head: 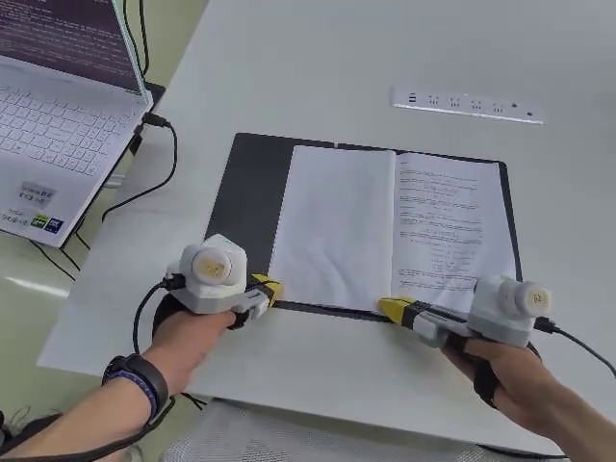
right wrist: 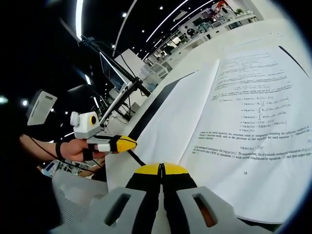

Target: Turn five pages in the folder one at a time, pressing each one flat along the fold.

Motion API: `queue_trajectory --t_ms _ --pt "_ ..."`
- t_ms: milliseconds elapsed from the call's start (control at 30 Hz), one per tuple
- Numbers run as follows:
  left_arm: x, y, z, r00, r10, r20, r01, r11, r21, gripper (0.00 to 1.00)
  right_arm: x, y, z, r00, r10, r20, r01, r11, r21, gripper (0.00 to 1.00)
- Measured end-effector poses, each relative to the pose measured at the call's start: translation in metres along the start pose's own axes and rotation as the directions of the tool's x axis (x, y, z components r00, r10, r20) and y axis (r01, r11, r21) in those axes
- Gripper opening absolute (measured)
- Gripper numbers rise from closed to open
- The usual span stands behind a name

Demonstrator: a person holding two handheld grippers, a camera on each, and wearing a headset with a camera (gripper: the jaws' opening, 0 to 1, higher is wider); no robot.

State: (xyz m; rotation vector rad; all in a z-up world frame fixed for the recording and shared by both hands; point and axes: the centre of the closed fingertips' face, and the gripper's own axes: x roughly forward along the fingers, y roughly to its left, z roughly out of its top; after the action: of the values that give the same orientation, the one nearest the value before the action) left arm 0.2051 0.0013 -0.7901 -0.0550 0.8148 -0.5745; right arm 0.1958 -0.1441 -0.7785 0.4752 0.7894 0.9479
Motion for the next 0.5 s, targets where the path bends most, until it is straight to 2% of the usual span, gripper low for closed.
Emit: queue_trajectory --t_ms 300,500 --pt "0.000 -0.001 0.000 0.9999 -0.011 -0.009 0.011 1.000 -0.005 0.00 -0.004 0.002 0.001 1.0000 -0.008 -0.001 0.008 1.000 0.010 0.00" --pt "-0.003 -0.010 0.004 0.9995 -0.026 -0.017 0.027 0.999 0.027 0.08 -0.015 0.002 0.008 0.9994 -0.028 0.022 0.028 1.000 -0.010 0.02"
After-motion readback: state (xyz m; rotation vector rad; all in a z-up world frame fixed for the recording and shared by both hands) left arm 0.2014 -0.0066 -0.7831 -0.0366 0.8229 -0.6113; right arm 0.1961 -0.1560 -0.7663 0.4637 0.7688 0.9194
